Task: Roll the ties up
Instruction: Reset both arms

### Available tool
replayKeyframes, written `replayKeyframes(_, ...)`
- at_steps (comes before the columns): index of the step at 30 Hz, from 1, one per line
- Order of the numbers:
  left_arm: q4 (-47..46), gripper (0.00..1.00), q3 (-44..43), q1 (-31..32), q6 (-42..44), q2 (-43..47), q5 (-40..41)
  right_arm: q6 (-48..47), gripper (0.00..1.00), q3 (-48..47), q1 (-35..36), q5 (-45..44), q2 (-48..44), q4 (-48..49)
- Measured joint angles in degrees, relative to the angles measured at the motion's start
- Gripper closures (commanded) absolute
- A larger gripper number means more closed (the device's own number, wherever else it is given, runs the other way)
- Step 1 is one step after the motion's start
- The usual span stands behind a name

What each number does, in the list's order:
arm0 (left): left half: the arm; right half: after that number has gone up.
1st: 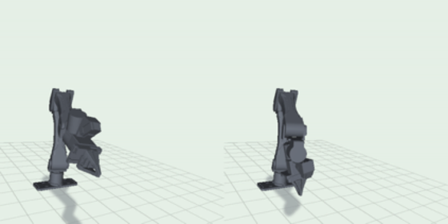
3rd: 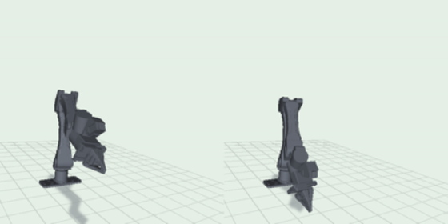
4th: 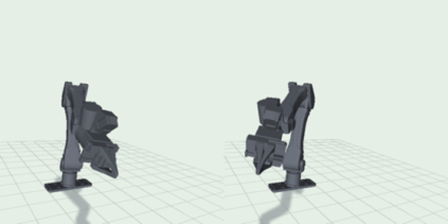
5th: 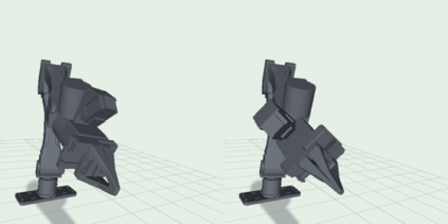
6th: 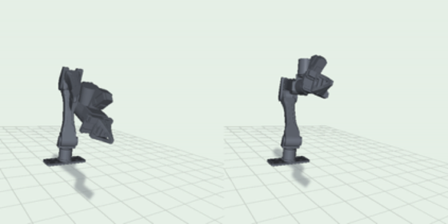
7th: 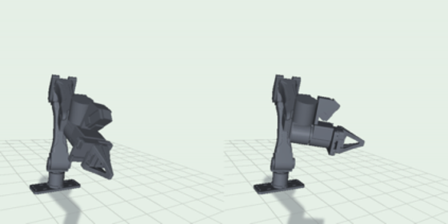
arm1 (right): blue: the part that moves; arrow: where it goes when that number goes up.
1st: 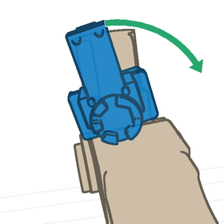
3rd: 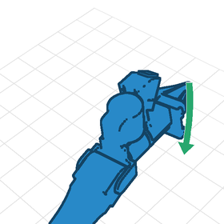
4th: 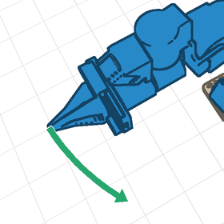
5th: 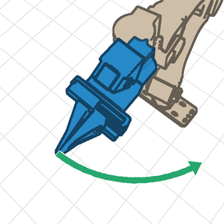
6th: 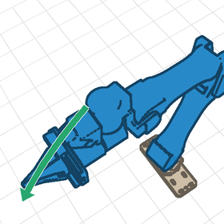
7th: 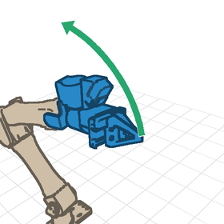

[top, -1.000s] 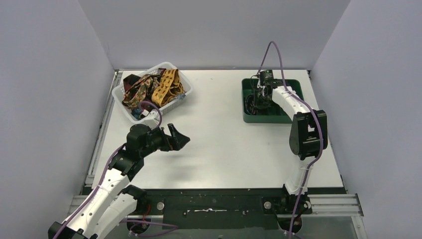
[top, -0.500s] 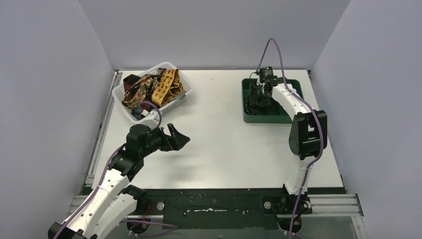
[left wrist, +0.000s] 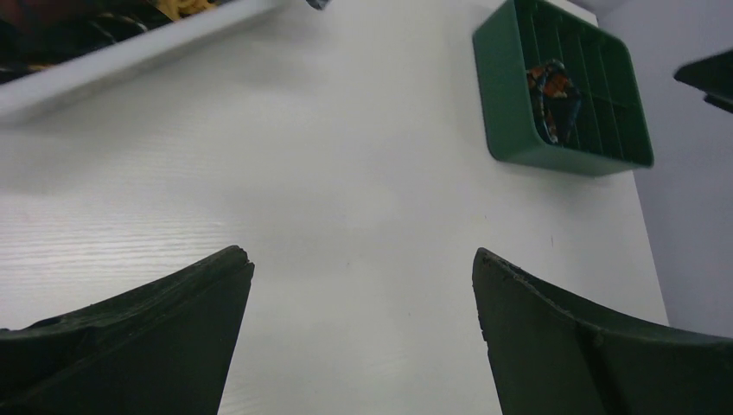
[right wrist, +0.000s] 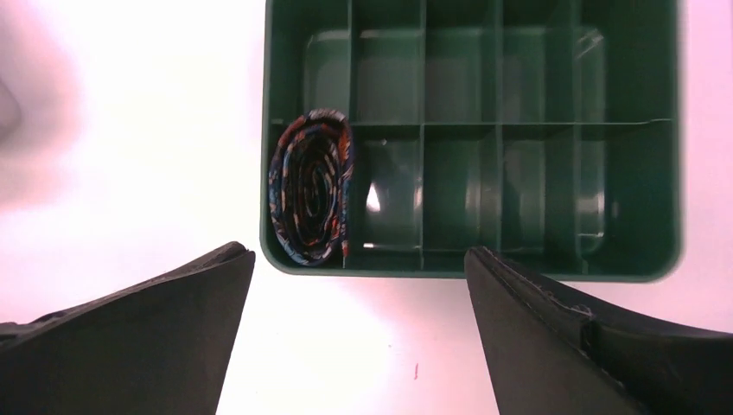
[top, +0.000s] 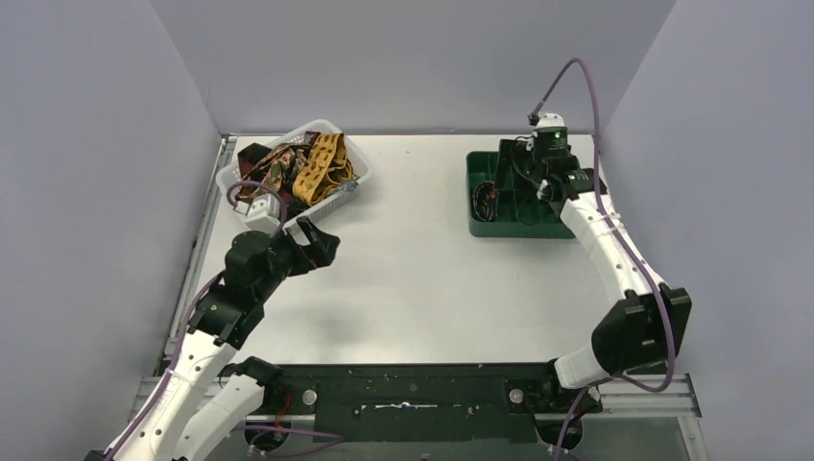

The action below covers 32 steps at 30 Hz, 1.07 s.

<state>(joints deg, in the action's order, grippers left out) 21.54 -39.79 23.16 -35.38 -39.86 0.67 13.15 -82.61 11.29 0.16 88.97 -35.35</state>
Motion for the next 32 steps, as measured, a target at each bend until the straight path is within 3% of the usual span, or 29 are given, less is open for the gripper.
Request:
replayKeyframes(7, 8.4, 0.03, -9.2, 0.0, 1.7, 1.4, 16.0, 3.7, 0.00, 14.5, -0.4, -6.4, -16.5, 10.6)
replayKeyframes(14, 15.8, 0.03, -11.4, 0.0, 3.4, 3.2, 28.9, 4.9, 0.00, 30.6, -0.3, -1.3, -27.8, 23.0)
replayKeyframes(20, 18.8, 0.03, -11.9, 0.0, 4.7, 3.8, 32.9, 4.7, 0.00, 27.8, 1.0, 4.6, -27.4, 26.2)
replayKeyframes(32, 20.5, 0.03, -12.6, 0.0, 4.8, 2.3, 33.4, 3.3, 0.00, 25.7, 4.2, 4.3, -26.3, 25.4)
